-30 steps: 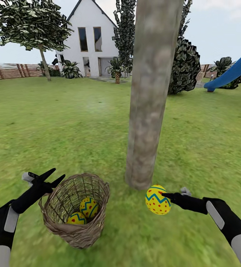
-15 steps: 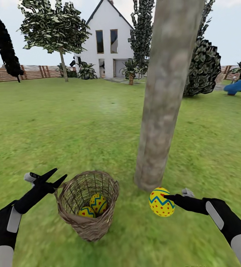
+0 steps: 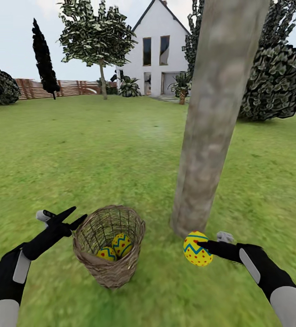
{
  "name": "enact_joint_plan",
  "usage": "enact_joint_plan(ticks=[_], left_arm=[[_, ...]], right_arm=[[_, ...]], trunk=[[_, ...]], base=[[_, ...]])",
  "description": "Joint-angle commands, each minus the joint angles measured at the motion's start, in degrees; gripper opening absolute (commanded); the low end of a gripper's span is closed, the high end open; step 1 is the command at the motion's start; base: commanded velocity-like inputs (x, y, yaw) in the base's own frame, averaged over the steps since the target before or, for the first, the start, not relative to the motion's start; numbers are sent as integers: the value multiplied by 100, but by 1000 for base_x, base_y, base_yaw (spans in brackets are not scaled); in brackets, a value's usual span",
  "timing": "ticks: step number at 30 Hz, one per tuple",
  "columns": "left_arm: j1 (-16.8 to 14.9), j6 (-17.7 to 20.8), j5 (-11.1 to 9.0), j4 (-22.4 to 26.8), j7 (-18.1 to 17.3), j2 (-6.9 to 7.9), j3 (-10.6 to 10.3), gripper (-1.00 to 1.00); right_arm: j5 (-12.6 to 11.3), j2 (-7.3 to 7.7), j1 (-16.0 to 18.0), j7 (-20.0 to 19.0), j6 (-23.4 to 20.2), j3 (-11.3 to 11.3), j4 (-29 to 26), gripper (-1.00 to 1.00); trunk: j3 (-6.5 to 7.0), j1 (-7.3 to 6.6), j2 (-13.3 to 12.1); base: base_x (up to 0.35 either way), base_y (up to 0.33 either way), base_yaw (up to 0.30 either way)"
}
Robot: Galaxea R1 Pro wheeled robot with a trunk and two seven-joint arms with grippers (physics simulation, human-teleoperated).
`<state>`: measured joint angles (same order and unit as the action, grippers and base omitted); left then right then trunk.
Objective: Take the three Easter eggs out of the wicker basket on the lawn in the garden, then place them on the lawn next to a single tree (choose any tree) so that all three eggs are next to the same tree and none are left in the basket.
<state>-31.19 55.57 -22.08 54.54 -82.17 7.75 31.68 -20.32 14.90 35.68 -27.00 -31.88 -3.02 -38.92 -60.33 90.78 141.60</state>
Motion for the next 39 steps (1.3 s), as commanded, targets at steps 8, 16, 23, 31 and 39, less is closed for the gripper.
enact_joint_plan(ticks=[8,16,23,31,39], left_arm=[[-2,60,-19,-24,-43,-75,-265,100],[-2,60,-21,19,-45,-72,-256,100],[-3,95,-13,110,-166,-160,-292,100],[-2,66,32,77,260,-905,-994,100],[-71,170,-461,653,1256,-1502,-2214,100]], right_arm=[[602,-451,1,681,395,-181,339,-100],[714,-596,1,721,595,-174,524,-100],[714,-593,1,723,600,-173,528,-100],[714,-638,1,723,603,-181,534,-100],[714,-665,1,723,603,-181,535,-100]], trunk=[[-5,1,2],[-99,92,165],[-254,110,174],[-432,131,185],[-609,151,196]], base=[[134,-141,32],[1,-1,0],[0,0,0],[0,0,0],[0,0,0]])
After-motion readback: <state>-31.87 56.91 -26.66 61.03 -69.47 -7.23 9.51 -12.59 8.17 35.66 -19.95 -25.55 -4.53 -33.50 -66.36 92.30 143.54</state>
